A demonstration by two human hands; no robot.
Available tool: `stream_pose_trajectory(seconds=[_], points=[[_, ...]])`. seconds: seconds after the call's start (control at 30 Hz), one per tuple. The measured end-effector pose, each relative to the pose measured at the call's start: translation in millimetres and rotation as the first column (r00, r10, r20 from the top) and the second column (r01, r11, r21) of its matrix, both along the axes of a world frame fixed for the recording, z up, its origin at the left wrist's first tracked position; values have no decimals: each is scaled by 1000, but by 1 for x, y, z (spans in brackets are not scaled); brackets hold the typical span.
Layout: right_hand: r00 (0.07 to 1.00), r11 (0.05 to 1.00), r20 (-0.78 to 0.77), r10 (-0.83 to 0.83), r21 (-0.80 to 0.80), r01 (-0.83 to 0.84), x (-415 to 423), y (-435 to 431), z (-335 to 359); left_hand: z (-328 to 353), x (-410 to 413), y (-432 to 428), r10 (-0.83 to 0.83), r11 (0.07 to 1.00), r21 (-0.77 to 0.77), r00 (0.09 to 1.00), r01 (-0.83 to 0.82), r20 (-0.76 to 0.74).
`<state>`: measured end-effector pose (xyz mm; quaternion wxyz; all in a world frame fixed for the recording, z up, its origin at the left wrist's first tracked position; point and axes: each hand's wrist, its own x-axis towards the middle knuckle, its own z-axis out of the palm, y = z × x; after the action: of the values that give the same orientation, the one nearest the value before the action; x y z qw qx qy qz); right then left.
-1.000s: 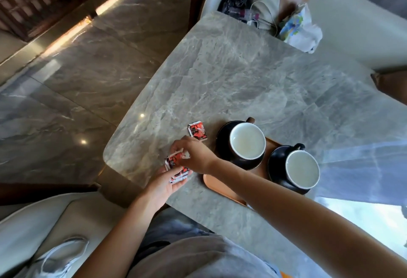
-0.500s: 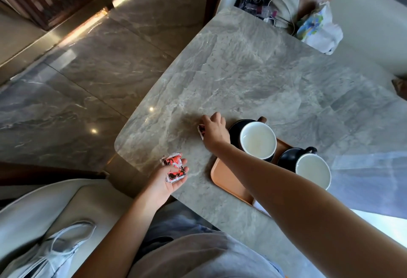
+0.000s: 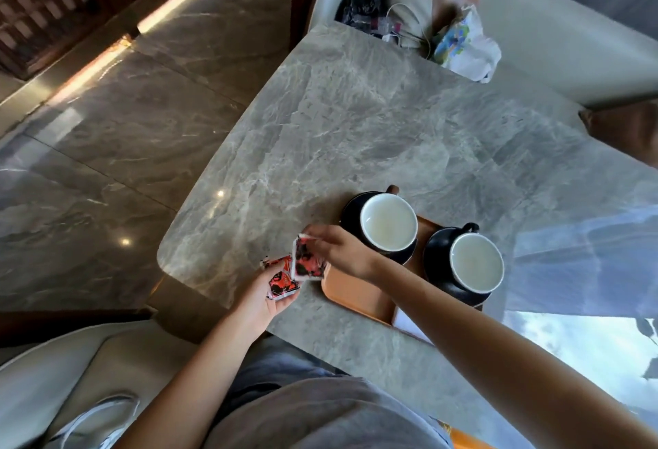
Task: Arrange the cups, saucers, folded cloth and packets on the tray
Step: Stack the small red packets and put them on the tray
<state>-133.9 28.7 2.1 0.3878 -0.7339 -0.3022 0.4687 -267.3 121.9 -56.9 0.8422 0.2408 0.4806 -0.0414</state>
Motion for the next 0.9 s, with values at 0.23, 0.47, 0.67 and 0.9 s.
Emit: stream_pose_trajectory(seconds=[0.23, 0.47, 0.67, 0.9], points=[[877, 981, 446, 179, -149, -125, -7, -22, 1, 9, 21, -17, -130, 985, -93, 983, 143, 127], [842, 996, 537, 54, -89, -7, -6, -35, -2, 15, 21, -21, -215, 939, -195, 926, 283, 309], [874, 993, 480, -72, -46, 108, -9, -41, -3, 17, 22, -20, -330, 932, -23, 875, 361, 355], [906, 974, 374, -197, -31, 224, -8, -42, -1, 22, 31, -29, -383, 918, 50, 850, 393, 361]])
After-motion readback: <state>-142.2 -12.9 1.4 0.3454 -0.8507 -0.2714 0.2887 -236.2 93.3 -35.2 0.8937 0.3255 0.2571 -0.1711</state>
